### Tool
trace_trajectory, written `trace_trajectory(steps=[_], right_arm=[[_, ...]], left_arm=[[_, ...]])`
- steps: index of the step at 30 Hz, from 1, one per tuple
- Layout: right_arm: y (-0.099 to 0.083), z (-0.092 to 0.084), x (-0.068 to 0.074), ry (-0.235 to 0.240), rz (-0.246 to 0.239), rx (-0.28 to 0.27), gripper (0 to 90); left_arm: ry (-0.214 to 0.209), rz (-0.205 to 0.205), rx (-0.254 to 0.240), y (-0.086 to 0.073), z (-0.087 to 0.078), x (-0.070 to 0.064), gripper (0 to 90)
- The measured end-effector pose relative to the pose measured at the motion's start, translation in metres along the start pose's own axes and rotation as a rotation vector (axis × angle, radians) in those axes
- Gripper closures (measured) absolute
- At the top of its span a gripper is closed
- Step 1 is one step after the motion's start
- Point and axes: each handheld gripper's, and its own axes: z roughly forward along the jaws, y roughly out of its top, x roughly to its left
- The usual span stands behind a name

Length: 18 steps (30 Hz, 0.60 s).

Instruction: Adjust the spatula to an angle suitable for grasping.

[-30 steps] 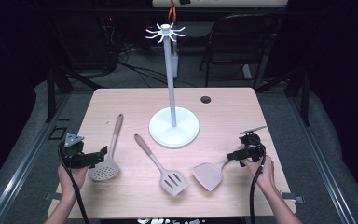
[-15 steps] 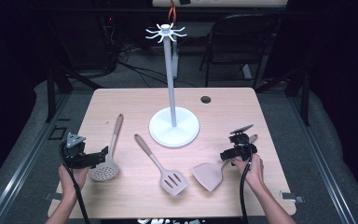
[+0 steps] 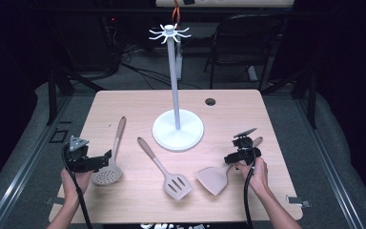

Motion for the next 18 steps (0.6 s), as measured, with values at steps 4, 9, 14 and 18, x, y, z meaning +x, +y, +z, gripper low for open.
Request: trace_trajectory(steps=[4,9,14,18], right_arm=[[-0.0003,0.0005,0.0,0.002,0.0,-0.002,14.5],[-0.0009,0.0017,0.0002,-0.002,0.004,0.009,14.8],[-0.0013,0.003,0.0001,0.006,0.01,-0.006,15.7],[-0.0009,0.0024,-0.0032,0.053,0.006,0.006,22.0]], left_arm=[[0.003,0.002,-0.001,0.0002,-0.0004,-0.0009,0.1],[0.006,0.003,-0.001,0.0,-0.0008,-0.0008,0.1],[0.008,0.004,0.004,-0.0004,-0.001,-0.0004,0.3],[0.008,0.001,0.004,-0.0007,-0.0012,0.0004,0.5]])
